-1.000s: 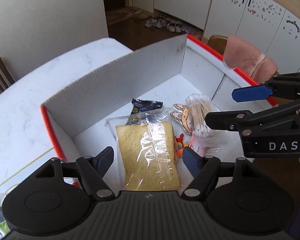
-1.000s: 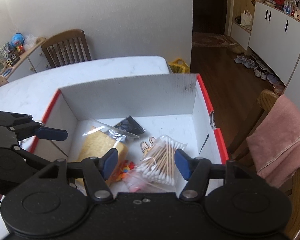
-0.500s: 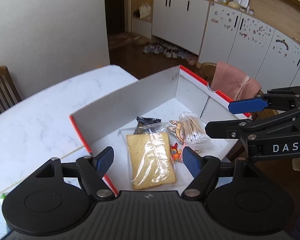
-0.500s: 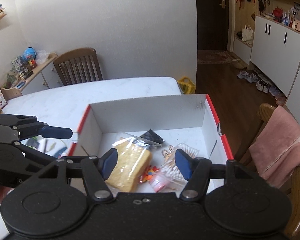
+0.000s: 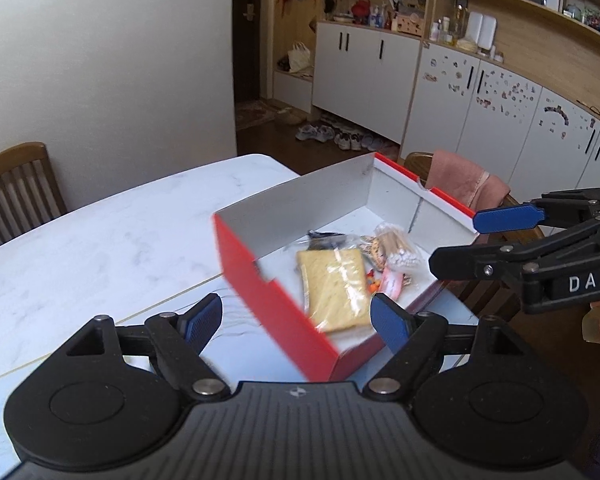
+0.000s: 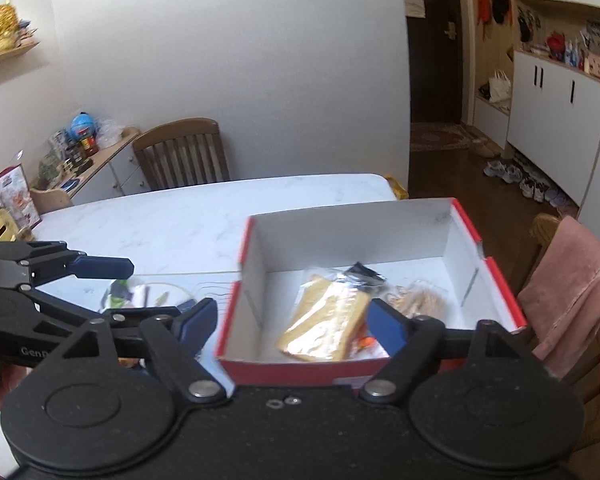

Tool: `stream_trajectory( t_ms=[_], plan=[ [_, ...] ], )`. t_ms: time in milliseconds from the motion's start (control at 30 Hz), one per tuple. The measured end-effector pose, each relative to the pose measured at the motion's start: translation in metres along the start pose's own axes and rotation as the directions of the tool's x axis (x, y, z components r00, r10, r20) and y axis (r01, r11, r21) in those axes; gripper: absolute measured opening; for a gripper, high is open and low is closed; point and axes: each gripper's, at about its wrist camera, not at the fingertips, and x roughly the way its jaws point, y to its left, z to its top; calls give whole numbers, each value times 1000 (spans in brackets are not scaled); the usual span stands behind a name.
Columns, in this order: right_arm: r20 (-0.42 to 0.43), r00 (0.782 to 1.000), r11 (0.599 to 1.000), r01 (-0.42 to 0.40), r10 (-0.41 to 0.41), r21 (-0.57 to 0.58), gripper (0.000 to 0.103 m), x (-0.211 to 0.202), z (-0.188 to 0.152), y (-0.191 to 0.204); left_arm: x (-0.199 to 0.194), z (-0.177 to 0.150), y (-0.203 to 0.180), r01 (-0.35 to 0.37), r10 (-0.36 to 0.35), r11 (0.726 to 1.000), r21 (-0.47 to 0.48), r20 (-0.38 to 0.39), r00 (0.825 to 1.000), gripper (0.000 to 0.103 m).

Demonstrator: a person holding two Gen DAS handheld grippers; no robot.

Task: Organize objects
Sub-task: 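Withdraw both grippers up out of the shoebox, then move the left gripper to the blue correction tape while the right approaches the yellow pig toy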

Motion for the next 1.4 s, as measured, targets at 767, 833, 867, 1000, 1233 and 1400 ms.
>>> stream_trajectory(
  t_ms=[767,833,867,1000,1233,1400],
  plan=[
    [-56,996,997,-68,67,-23,98,30,-34,137,-87,-122,140,-85,89,985,-151,19,996,103],
    [-66,996,998,-65,64,-26,98,36,-37,144,-88,-134,150,-95,98,984,-151,13,995,103],
    [-70,995,997,-67,65,-28,98,39,-38,148,-88,-140,155,-98,100,984,-151,8,995,103],
    [-91,993,996,-75,71,-40,98,52,-42,163,-84,-160,172,-114,112,985,-131,-16,994,103],
    [-121,990,995,-76,67,-71,98,78,-48,184,-66,-185,193,-155,150,986,-69,-65,986,103],
    [-161,985,992,-85,69,-95,98,96,-53,197,-49,-201,203,-107,106,994,-6,-97,990,103]
  ],
)
